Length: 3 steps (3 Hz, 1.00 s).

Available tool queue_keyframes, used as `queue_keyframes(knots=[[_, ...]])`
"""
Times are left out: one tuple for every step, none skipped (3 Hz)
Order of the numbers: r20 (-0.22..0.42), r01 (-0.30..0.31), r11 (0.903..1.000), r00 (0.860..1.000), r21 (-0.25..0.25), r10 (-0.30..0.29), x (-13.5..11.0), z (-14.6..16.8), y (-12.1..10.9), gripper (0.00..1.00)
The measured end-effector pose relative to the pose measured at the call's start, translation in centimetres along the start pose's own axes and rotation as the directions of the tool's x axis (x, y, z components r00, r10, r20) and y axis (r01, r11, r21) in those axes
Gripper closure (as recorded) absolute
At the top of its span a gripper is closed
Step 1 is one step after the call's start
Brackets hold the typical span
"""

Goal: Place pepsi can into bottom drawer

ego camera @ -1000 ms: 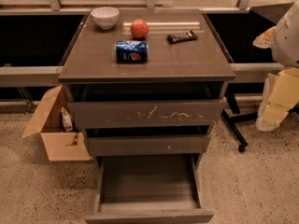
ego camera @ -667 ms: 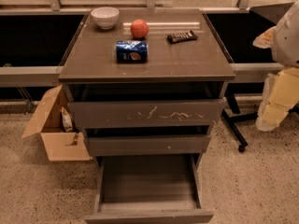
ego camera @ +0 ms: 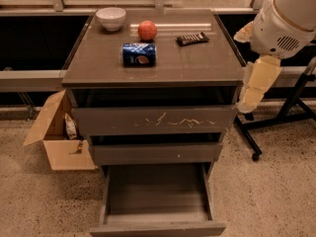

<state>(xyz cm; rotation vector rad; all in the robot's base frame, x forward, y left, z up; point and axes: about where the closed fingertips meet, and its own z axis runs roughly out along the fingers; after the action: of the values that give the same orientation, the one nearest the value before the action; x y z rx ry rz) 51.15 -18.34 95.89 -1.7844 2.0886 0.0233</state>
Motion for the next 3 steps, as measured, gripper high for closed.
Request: queue_keyframes(knots=[[0.000, 0.001, 1.0000, 1.000, 0.000, -0.001, 0.0, 0.0, 0.0, 0.00], [0.040, 0.063, 0.9980, 0.997, -0.010, -0.062, -1.8, 1.9, -1.8, 0.00], [0.095, 0.123, 0.9920, 0.988, -0.028, -0.120, -3.8, 4.1, -3.9, 0.00]])
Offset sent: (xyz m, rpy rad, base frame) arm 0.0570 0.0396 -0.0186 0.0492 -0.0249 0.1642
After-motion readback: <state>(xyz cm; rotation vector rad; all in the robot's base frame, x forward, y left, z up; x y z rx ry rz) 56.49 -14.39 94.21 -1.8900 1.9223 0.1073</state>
